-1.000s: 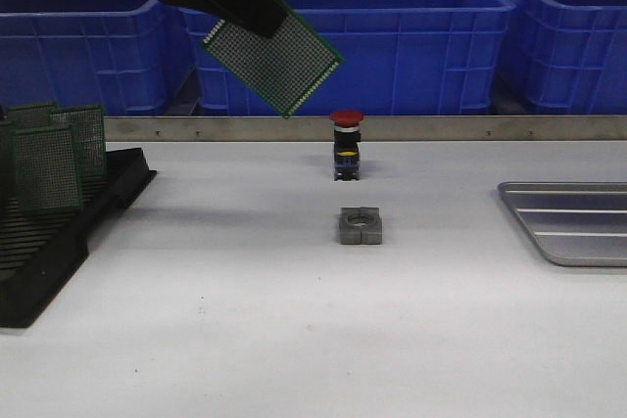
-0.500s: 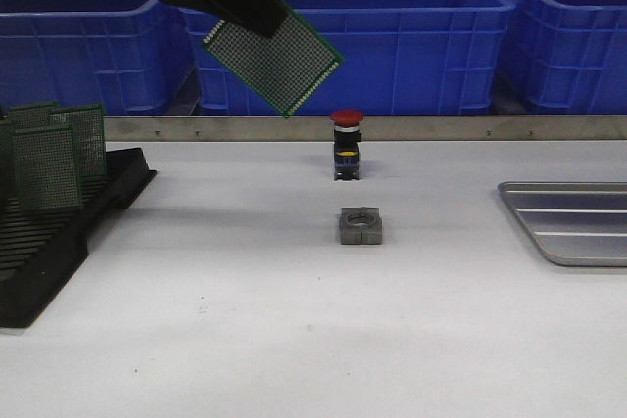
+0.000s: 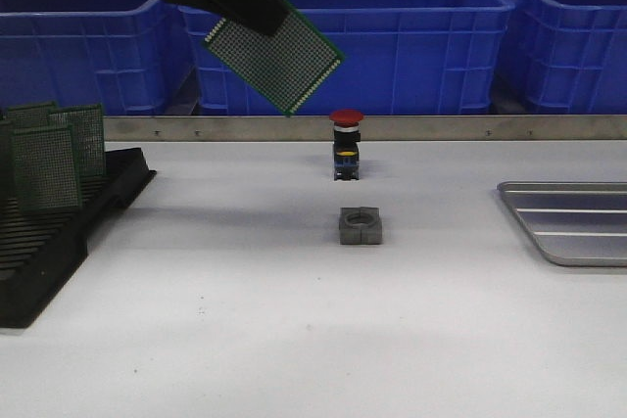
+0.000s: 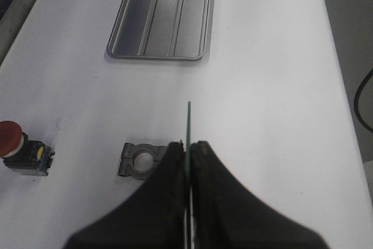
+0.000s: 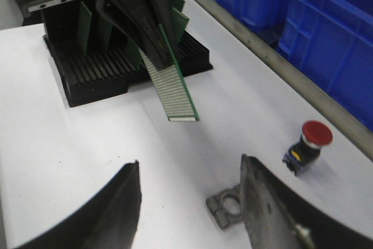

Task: Place circuit board on tray
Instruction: 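Grasp the board's free edge with the right gripper and open the left gripper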

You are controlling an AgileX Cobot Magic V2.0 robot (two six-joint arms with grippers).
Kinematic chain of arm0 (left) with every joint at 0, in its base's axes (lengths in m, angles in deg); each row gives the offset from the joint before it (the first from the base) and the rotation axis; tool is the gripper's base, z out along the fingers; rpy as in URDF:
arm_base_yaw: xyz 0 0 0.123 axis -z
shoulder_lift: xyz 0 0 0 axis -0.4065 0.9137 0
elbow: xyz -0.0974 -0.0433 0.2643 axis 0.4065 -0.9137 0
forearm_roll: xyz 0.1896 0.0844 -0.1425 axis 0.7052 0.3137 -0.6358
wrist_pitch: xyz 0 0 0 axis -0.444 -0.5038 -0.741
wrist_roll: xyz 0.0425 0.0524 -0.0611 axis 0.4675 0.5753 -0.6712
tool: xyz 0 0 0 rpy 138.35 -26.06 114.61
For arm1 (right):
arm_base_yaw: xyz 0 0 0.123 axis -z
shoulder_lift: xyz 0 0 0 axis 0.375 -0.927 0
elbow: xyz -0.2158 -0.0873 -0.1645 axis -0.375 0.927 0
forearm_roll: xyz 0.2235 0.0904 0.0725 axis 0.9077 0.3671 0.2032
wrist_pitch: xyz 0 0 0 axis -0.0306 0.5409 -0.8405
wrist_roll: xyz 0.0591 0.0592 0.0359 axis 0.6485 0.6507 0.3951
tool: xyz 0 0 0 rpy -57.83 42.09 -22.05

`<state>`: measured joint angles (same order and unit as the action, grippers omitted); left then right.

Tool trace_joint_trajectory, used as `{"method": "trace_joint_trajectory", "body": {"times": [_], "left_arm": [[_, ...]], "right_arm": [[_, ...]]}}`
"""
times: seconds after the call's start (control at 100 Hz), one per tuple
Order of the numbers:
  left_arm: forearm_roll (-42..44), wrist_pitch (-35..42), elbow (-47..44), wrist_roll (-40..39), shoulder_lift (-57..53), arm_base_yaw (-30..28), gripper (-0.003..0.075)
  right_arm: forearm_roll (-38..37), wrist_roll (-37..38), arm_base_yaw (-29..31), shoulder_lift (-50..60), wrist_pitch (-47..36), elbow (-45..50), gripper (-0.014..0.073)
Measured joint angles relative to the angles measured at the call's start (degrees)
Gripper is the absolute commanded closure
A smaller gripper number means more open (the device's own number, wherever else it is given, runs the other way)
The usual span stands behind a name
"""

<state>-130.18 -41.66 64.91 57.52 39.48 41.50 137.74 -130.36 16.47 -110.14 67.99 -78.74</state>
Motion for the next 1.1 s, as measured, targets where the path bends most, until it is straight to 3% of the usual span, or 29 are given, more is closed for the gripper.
{"method": "trace_joint_trajectory", "body": {"times": [0.11, 0.28, 0.51, 0.65, 0.89, 1.02, 1.1], "left_arm": [[0.0, 0.0, 0.0, 0.0, 0.0, 0.0, 0.0741], [0.0, 0.0, 0.0, 0.1, 0.0, 0.0, 0.0741], [0.0, 0.0, 0.0, 0.1, 0.0, 0.0, 0.0741], [-0.1, 0.0, 0.0, 0.1, 0.0, 0.0, 0.0741], [-0.1, -0.2, 0.0, 0.5, 0.0, 0.0, 0.0741], [0.2, -0.7, 0.0, 0.9, 0.0, 0.0, 0.0725], [0.2, -0.9, 0.0, 0.9, 0.0, 0.0, 0.0627]], "right_arm": [[2.0, -4.7, -3.5, -5.2, -0.8, -2.7, 0.0181], [2.6, -6.0, -8.1, -14.0, -1.8, -8.6, 0.0181], [2.8, -6.2, -9.6, -23.6, -1.2, -15.2, 0.0195], [3.0, -6.2, -10.9, -26.9, -1.1, -17.1, 0.0333], [2.8, -6.5, -12.4, -28.9, -0.2, -17.9, 0.0722], [2.4, -7.2, -12.6, -28.9, 0.5, -17.9, 0.0715], [2.4, -7.2, -12.6, -28.9, 0.7, -17.9, 0.0715]]}}
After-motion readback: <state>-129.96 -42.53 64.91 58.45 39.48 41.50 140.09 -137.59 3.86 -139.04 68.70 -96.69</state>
